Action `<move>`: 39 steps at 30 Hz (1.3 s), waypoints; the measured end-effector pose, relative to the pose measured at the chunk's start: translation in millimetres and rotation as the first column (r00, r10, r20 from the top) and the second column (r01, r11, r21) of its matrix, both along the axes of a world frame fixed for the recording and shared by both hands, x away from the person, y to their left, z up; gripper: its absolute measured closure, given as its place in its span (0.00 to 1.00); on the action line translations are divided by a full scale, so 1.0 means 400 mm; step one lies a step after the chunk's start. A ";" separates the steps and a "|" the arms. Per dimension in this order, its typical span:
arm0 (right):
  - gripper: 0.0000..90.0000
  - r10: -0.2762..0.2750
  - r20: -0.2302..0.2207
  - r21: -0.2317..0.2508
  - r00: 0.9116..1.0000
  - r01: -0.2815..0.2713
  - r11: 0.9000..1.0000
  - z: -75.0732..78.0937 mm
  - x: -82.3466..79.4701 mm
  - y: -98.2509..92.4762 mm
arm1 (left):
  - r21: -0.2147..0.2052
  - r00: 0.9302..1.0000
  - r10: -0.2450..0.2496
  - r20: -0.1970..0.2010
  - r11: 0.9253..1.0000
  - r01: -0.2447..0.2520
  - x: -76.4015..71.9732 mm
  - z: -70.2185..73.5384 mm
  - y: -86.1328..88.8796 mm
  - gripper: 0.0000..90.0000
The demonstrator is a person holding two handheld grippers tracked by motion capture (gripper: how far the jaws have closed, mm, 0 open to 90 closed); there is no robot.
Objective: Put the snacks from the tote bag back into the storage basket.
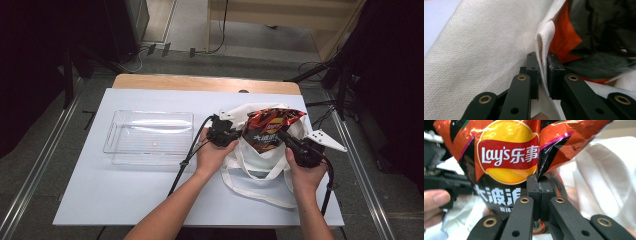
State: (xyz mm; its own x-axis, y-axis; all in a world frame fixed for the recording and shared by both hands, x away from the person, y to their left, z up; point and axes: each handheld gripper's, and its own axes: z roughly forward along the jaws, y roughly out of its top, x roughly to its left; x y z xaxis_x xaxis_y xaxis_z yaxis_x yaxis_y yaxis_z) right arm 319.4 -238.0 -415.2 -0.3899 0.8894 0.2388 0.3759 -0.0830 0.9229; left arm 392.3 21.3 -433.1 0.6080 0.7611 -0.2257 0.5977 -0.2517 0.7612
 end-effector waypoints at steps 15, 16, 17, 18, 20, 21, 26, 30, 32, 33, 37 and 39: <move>1.00 -0.028 0.114 0.131 0.993 0.013 0.991 0.096 -0.031 0.007 | 0.024 1.000 -0.009 0.027 1.000 0.008 -0.008 -0.010 -0.002 0.90; 1.00 -0.033 0.125 0.133 0.992 0.016 0.991 0.107 -0.035 0.009 | 0.030 1.000 -0.006 0.029 1.000 0.006 -0.009 -0.012 -0.004 0.90; 1.00 -0.038 0.144 0.140 0.989 0.018 0.990 0.126 -0.041 0.012 | 0.027 1.000 -0.005 0.027 1.000 0.004 -0.010 -0.012 -0.005 0.90; 1.00 -0.043 0.156 0.141 0.987 0.021 0.990 0.142 -0.046 0.014 | 0.026 1.000 -0.003 0.029 1.000 0.002 -0.010 -0.012 -0.004 0.90; 1.00 -0.053 0.175 0.136 0.983 0.029 0.990 0.164 -0.051 0.016 | 0.009 1.000 -0.003 0.022 1.000 0.003 -0.011 -0.009 -0.002 0.88; 1.00 -0.059 0.183 0.143 0.981 0.032 0.989 0.174 -0.055 0.017 | 0.001 1.000 -0.001 0.022 1.000 0.001 -0.014 -0.005 0.000 0.86; 1.00 -0.082 0.179 0.145 0.980 0.056 0.988 0.175 -0.059 0.020 | -0.058 0.998 -0.007 0.069 0.998 0.011 -0.033 0.024 0.021 0.74; 1.00 -0.100 0.168 0.143 0.981 0.076 0.987 0.164 -0.060 0.020 | -0.107 0.995 -0.007 0.103 0.994 0.018 -0.056 0.059 0.046 0.68; 1.00 -0.107 0.163 0.141 0.981 0.084 0.986 0.159 -0.060 0.019 | -0.129 0.990 -0.016 0.139 0.991 0.034 -0.074 0.082 0.061 0.65; 1.00 -0.111 0.160 0.145 0.981 0.088 0.986 0.158 -0.060 0.018 | -0.135 0.988 -0.018 0.153 0.990 0.039 -0.080 0.090 0.066 0.64; 1.00 -0.123 0.158 0.143 0.980 0.101 0.985 0.153 -0.060 0.018 | -0.183 0.979 -0.036 0.200 0.980 0.073 -0.108 0.126 0.083 0.62; 1.00 -0.128 0.154 0.143 0.980 0.106 0.984 0.152 -0.060 0.019 | -0.209 0.972 -0.048 0.229 0.973 0.097 -0.125 0.146 0.086 0.61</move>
